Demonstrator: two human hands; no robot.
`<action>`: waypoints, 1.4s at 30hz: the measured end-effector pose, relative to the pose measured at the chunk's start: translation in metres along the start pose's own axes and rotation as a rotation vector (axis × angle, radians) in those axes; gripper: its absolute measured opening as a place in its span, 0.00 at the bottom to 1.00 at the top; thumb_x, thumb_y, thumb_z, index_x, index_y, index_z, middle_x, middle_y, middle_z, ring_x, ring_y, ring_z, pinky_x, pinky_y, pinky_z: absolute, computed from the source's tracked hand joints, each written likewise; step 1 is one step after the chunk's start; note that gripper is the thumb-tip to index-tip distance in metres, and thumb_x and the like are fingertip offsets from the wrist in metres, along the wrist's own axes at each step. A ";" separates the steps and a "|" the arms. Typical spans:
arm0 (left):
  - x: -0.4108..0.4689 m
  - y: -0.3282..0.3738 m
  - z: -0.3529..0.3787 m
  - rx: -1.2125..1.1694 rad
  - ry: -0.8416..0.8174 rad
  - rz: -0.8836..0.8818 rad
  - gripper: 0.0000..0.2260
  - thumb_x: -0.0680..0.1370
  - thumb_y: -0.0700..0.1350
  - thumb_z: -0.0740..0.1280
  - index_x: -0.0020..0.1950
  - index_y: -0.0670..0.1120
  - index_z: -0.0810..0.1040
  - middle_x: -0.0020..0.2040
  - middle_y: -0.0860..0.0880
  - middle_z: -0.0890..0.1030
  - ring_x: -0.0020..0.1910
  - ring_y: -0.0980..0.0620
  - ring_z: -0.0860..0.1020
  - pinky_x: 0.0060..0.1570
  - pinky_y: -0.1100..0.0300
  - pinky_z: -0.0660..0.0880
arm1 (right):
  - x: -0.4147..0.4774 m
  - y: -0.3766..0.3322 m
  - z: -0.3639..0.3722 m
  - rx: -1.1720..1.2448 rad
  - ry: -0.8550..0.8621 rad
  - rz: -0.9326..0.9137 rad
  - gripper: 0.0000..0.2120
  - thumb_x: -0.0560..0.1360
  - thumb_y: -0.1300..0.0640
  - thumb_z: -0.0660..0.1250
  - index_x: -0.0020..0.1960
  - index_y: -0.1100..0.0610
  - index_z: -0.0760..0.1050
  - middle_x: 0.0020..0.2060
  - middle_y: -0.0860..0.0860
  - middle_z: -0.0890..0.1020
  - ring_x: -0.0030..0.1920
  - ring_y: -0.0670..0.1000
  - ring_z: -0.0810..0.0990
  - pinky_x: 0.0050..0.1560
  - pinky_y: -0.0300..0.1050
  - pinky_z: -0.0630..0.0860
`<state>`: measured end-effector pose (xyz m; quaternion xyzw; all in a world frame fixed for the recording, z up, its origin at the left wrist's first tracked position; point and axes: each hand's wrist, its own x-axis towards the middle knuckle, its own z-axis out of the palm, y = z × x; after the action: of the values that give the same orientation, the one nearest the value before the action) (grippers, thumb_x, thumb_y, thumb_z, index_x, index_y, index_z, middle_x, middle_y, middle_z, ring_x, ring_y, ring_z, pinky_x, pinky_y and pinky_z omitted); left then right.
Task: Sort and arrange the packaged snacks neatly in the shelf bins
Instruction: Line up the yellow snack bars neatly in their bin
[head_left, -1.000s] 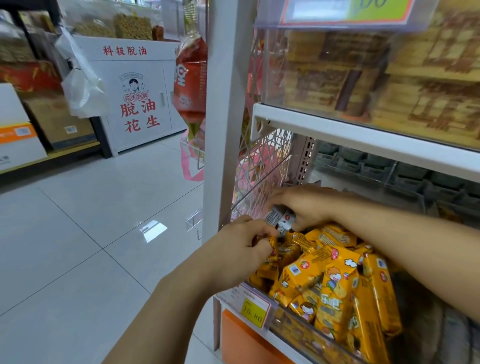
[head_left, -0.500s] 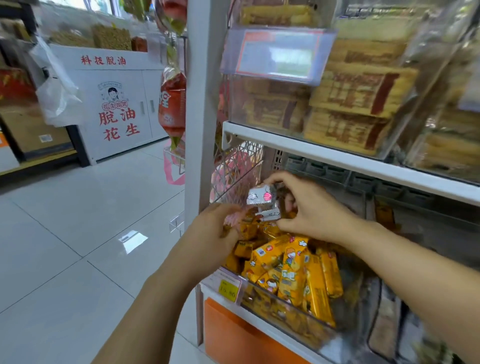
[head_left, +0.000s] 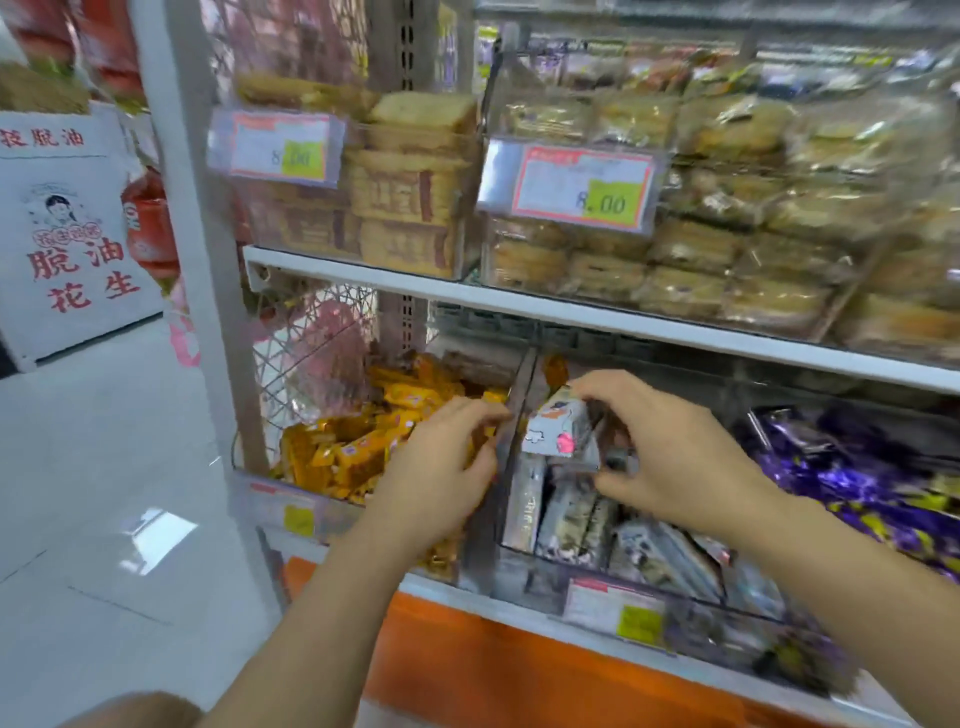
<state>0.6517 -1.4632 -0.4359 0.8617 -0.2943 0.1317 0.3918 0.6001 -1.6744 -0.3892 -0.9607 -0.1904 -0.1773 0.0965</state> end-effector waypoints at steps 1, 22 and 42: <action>0.002 0.005 0.006 0.008 -0.021 0.005 0.13 0.80 0.41 0.62 0.64 0.50 0.75 0.58 0.54 0.75 0.57 0.58 0.73 0.57 0.66 0.68 | -0.011 0.012 -0.004 -0.048 -0.016 0.059 0.34 0.65 0.55 0.73 0.64 0.40 0.59 0.64 0.43 0.71 0.55 0.56 0.78 0.50 0.51 0.75; 0.039 -0.002 0.020 0.219 -0.113 0.027 0.12 0.79 0.44 0.63 0.61 0.54 0.76 0.51 0.61 0.72 0.48 0.57 0.76 0.44 0.65 0.70 | -0.005 0.064 -0.018 0.178 -0.252 0.289 0.18 0.73 0.57 0.66 0.61 0.45 0.73 0.54 0.41 0.75 0.49 0.40 0.76 0.51 0.35 0.71; 0.046 -0.039 0.018 0.004 -0.151 0.079 0.11 0.79 0.43 0.64 0.59 0.52 0.79 0.50 0.61 0.78 0.51 0.66 0.74 0.47 0.78 0.67 | 0.115 0.115 0.091 0.052 -0.348 0.326 0.31 0.69 0.52 0.74 0.70 0.46 0.68 0.72 0.53 0.62 0.71 0.56 0.62 0.66 0.45 0.62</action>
<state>0.7115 -1.4751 -0.4499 0.8578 -0.3564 0.0826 0.3611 0.7735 -1.7173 -0.4428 -0.9920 -0.0511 0.0138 0.1142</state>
